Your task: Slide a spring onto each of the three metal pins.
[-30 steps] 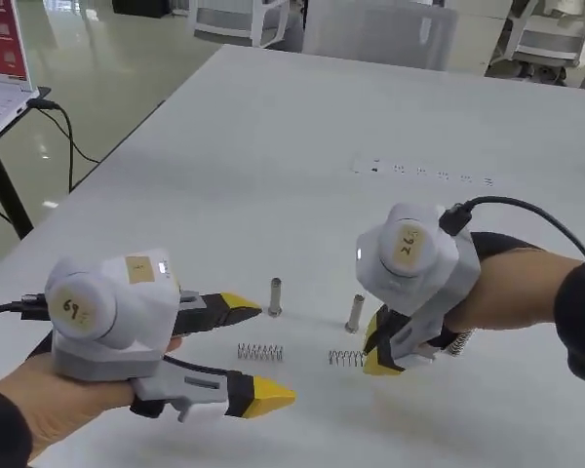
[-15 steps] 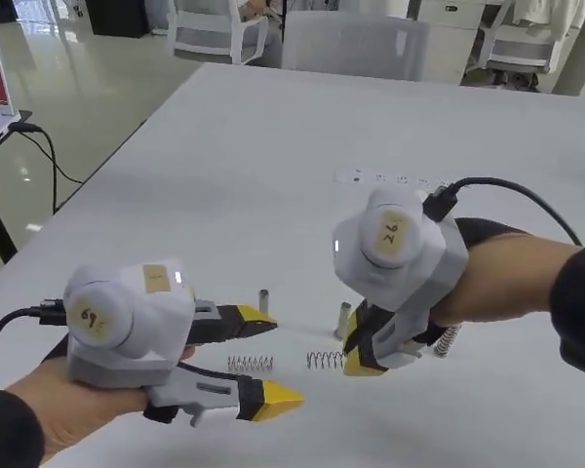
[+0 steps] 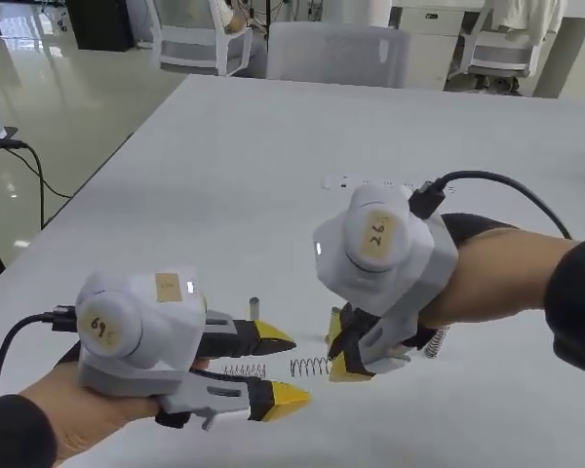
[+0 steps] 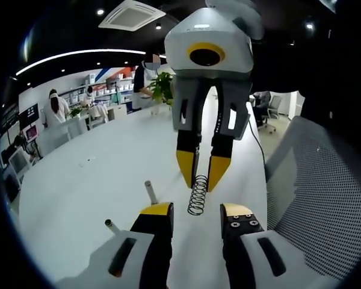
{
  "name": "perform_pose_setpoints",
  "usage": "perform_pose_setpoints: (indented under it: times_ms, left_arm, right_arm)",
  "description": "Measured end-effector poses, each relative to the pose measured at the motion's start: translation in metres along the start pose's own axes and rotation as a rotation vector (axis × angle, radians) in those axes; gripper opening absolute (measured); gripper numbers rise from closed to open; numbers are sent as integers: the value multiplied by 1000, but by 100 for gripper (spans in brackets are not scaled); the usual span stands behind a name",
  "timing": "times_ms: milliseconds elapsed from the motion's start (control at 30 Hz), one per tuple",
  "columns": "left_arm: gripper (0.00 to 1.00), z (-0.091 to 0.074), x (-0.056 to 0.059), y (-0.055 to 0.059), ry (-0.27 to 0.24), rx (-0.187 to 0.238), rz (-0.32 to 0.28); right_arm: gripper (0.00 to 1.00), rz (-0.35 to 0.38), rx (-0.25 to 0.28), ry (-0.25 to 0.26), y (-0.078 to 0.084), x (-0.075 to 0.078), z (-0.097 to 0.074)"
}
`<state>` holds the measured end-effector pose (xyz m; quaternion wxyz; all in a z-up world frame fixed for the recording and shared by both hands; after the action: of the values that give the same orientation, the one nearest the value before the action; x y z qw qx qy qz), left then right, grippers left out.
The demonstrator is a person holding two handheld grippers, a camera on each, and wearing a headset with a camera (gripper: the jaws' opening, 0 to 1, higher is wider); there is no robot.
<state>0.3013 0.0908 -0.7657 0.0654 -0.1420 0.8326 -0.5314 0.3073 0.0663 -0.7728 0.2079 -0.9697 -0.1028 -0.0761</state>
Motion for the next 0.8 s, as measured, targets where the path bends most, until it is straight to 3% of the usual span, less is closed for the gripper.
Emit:
perform_pose_setpoints:
  times_ms: [500, 800]
  left_arm:
    - [9, 3, 5, -4, 16, 5, 46]
    - [8, 4, 7, -6, 28, 14, 50]
  right_arm:
    - [13, -25, 7, -6, -4, -5, -2]
    - [13, -28, 13, -10, -3, -5, -4]
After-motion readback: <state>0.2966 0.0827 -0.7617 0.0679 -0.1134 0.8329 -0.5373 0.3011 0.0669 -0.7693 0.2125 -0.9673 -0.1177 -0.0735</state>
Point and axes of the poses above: the centre of the closed fingertips' face, and the gripper's own axes: z roughly forward along the fingers, x roughly to its right, y roughly out of its underside, the point moved 1 cm from there along -z, roughly backward along the fingers, and after that the axes turned 8 degrees about y, right-handed, at the moved point
